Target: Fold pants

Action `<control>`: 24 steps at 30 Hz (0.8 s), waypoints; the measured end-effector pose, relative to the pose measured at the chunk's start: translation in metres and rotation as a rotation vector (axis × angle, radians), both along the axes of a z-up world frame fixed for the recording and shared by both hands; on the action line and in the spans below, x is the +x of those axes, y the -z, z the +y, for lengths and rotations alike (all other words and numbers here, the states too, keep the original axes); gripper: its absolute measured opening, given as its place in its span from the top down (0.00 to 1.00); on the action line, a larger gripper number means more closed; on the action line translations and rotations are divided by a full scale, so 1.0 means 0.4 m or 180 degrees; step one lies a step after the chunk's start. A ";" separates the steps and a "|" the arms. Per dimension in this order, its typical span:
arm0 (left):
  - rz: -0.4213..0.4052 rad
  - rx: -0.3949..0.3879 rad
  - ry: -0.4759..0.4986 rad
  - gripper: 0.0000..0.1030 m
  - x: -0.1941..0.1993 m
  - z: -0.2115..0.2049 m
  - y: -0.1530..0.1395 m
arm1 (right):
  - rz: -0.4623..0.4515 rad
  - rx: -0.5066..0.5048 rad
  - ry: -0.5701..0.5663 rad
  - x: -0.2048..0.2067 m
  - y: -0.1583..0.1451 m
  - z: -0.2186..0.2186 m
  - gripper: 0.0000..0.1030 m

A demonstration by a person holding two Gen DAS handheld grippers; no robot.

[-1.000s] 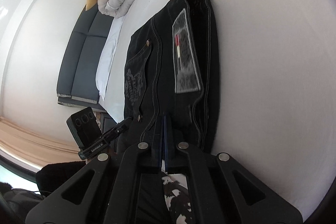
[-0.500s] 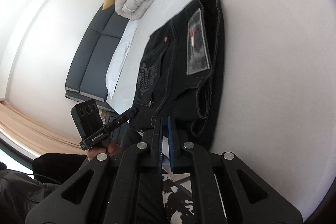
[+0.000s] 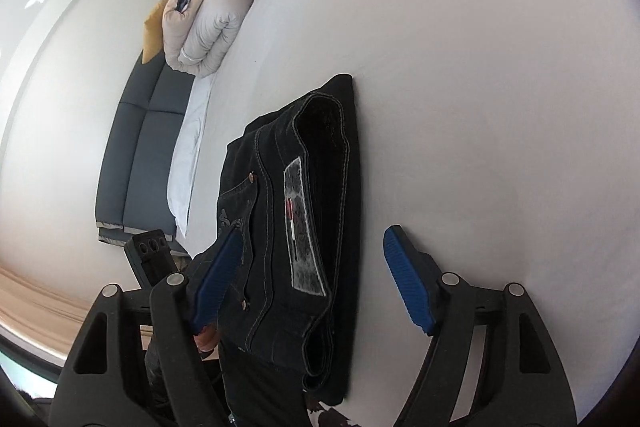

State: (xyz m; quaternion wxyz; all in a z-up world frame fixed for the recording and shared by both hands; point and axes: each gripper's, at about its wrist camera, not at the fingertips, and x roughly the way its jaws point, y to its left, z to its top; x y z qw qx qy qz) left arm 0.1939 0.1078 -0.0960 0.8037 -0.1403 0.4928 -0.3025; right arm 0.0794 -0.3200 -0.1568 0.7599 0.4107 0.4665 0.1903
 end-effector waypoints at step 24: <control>-0.0412 0.0054 0.0154 0.79 0.140 -0.125 -0.164 | -0.0471 -0.0425 -0.0127 0.168 -0.134 0.047 0.84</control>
